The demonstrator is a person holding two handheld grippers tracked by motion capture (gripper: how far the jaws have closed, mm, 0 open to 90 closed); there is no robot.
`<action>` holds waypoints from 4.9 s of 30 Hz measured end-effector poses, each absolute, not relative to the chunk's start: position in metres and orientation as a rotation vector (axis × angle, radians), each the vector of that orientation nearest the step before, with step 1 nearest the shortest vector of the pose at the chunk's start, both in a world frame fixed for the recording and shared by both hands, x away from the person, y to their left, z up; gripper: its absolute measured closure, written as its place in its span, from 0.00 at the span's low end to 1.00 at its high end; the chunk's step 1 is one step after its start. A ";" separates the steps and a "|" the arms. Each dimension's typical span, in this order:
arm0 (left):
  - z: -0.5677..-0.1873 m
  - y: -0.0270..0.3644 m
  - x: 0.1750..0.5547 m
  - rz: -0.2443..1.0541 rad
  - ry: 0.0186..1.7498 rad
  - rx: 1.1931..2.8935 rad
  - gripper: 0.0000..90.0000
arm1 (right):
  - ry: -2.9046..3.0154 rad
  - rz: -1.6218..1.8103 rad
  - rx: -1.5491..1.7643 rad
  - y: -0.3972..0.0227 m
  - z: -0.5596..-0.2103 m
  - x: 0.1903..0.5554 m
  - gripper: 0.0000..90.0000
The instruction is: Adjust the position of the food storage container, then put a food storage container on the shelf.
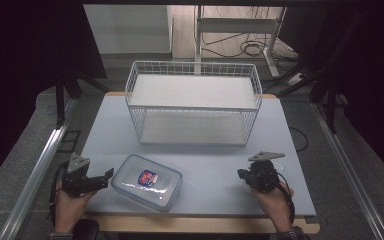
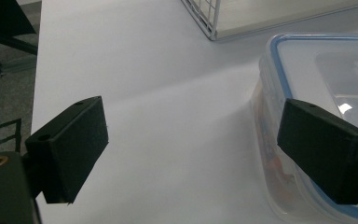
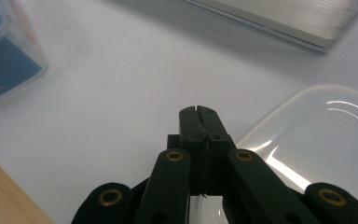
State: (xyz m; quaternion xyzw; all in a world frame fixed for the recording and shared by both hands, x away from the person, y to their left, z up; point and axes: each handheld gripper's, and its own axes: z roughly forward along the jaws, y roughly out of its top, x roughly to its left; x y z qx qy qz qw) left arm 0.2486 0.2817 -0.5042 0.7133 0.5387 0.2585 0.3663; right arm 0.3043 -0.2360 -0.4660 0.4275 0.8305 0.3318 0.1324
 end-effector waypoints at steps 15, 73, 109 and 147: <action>-0.504 0.283 0.249 0.653 1.380 1.836 0.13 | 2.281 0.906 1.353 -0.286 -0.464 0.294 0.99; -0.508 0.187 0.240 0.180 1.117 2.201 0.98 | 2.776 1.098 1.055 -0.170 -0.497 0.250 0.99; -0.513 0.202 0.253 0.271 1.162 2.051 0.07 | 2.584 1.166 1.102 -0.220 -0.489 0.276 0.35; -0.524 0.167 0.315 -0.269 0.988 1.950 0.00 | 2.688 1.341 1.340 -0.182 -0.498 0.331 0.07</action>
